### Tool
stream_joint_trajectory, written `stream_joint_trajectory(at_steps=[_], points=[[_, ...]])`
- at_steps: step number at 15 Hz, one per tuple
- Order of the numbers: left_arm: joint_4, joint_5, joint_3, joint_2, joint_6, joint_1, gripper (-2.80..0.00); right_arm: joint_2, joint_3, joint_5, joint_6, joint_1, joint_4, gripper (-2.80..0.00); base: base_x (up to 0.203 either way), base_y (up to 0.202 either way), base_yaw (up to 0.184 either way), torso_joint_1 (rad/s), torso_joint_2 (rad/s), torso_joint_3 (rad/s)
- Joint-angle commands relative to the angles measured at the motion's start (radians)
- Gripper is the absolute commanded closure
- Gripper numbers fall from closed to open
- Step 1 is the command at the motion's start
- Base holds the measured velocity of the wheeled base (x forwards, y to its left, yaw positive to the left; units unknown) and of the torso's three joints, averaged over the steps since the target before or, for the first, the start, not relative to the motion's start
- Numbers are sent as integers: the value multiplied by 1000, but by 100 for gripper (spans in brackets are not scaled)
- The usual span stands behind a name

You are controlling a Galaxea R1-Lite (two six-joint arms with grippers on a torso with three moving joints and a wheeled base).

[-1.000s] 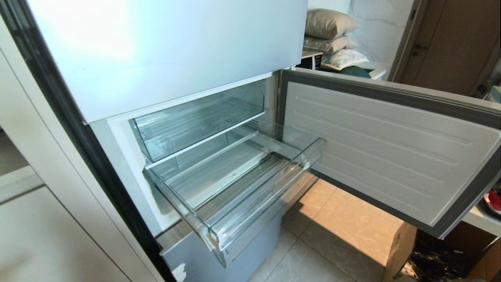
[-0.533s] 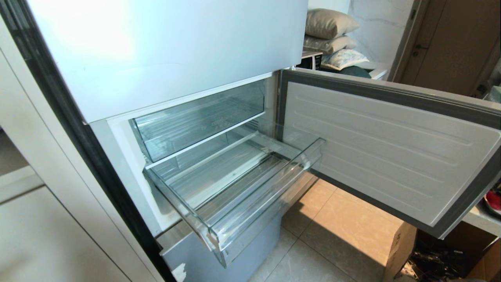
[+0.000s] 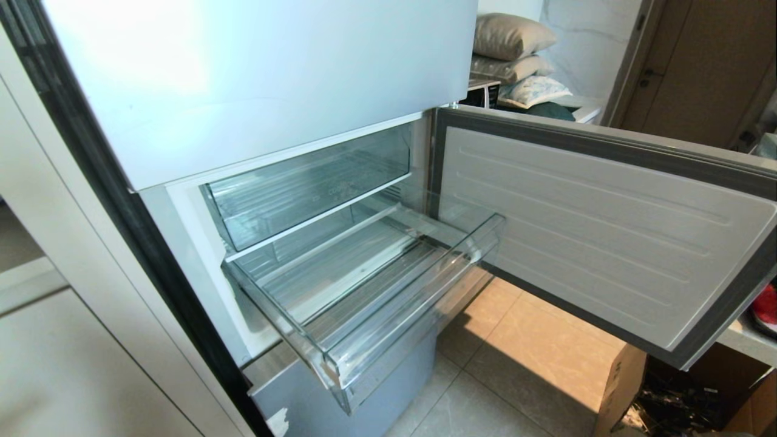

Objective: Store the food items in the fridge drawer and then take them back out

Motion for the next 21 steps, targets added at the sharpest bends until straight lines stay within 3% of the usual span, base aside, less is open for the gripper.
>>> stream_joint_trajectory(at_steps=[1, 5, 8, 9, 13, 16, 18, 21], points=[[0, 0, 0, 1, 0, 0, 0, -55, -1, 4, -1, 14, 6, -280, 0, 0, 0, 0, 0, 0], [0, 0, 0, 1, 0, 0, 0, -166, 31, -2, 6, 34, 47, -280, 0, 0, 0, 0, 0, 0], [0, 0, 0, 1, 0, -1, 0, -330, 144, -3, 11, 33, 45, -280, 0, 0, 0, 0, 0, 0], [0, 0, 0, 1, 0, 0, 0, -394, 184, -4, 16, 29, 44, 0, 0, 0, 0, 0, 0, 0], [0, 0, 0, 1, 0, 0, 0, -671, 374, -26, 105, -1, 44, 0, 0, 0, 0, 0, 0, 0], [0, 0, 0, 1, 0, 0, 0, -962, 630, -18, 82, 12, 41, 0, 0, 0, 0, 0, 0, 0], [0, 0, 0, 1, 0, 0, 0, -1189, 816, -9, -3, 126, 46, 0, 0, 0, 0, 0, 0, 0], [0, 0, 0, 1, 0, 0, 0, -1521, 1031, -10, -177, 406, 73, 0, 0, 0, 0, 0, 0, 0]])
